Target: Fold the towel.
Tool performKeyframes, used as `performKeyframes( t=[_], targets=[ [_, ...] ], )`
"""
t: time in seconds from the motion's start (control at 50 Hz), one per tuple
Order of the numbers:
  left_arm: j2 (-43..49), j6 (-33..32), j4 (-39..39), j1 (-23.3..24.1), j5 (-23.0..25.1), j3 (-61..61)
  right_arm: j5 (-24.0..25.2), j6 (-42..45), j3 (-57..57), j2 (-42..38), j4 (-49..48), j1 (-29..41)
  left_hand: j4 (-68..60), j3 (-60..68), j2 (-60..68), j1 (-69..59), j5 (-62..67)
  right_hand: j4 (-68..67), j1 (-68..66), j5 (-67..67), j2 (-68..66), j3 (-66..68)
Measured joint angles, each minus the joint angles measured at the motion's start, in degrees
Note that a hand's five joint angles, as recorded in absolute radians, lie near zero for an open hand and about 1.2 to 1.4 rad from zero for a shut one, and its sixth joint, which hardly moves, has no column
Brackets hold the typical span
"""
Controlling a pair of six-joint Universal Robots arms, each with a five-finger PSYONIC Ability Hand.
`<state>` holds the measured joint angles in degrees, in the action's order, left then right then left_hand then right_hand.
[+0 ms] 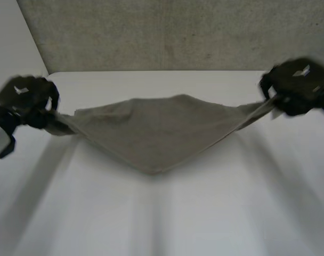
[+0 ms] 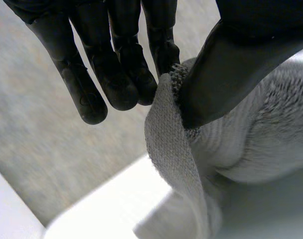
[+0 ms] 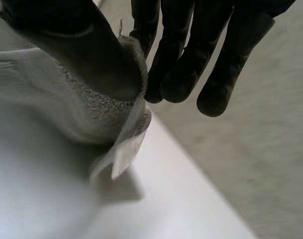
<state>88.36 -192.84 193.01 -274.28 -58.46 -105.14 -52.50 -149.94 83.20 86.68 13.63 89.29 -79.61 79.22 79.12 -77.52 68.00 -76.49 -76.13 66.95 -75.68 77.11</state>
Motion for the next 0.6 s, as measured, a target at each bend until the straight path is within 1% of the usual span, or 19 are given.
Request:
performKeyframes(
  t=[0.04, 0.1, 0.14, 0.22, 0.28, 0.42, 0.54, 0.6],
  targets=[
    [-2.61, 1.84, -0.46, -0.65, 0.01, 0.26, 0.06, -2.53, -0.83, 2.61, 0.26, -1.68, 0.0, 0.0, 0.0, 0.0, 0.0, 0.0, 0.0, 0.0, 0.0, 0.0],
    [-7.5, 6.17, -1.32, -2.01, 0.23, 0.72, 0.38, -7.23, -2.84, 7.32, 1.35, -6.07, 0.0, 0.0, 0.0, 0.0, 0.0, 0.0, 0.0, 0.0, 0.0, 0.0],
    [-9.22, 8.06, -1.54, -2.68, 0.54, 0.74, 0.78, -8.68, -3.58, 8.82, 2.24, -8.09, 0.0, 0.0, 0.0, 0.0, 0.0, 0.0, 0.0, 0.0, 0.0, 0.0],
    [-11.53, 11.13, -1.88, -3.93, 1.53, 0.22, 2.37, -10.01, -4.22, 10.48, 4.84, -11.63, 0.0, 0.0, 0.0, 0.0, 0.0, 0.0, 0.0, 0.0, 0.0, 0.0],
    [-11.8, 11.84, -2.16, -4.34, 2.03, -0.57, 3.61, -8.89, -3.16, 10.49, 6.49, -12.86, 0.0, 0.0, 0.0, 0.0, 0.0, 0.0, 0.0, 0.0, 0.0, 0.01],
    [-9.2, 11.1, -2.4, -4.5, 2.44, -3.3, 4.88, -1.23, 2.33, 8.6, 8.38, -13.22, 0.0, 0.0, 0.0, 0.0, 0.0, 0.0, 0.0, 0.0, 0.0, 0.01],
    [-2.73, 7.05, -2.14, -4.13, 2.29, -4.2, 4.57, 4.72, 5.43, 3.94, 8.44, -12.6, 0.0, 0.0, 0.0, 0.0, 0.0, 0.0, 0.0, 0.0, 0.0, 0.02],
    [1.39, 4.03, -2.13, -3.7, 1.94, -3.54, 3.26, 6.36, 5.54, 0.13, 8.15, -11.39, 0.0, 0.0, 0.0, 0.0, 0.0, 0.0, 0.0, 0.0, 0.0, 0.02]
  ],
)
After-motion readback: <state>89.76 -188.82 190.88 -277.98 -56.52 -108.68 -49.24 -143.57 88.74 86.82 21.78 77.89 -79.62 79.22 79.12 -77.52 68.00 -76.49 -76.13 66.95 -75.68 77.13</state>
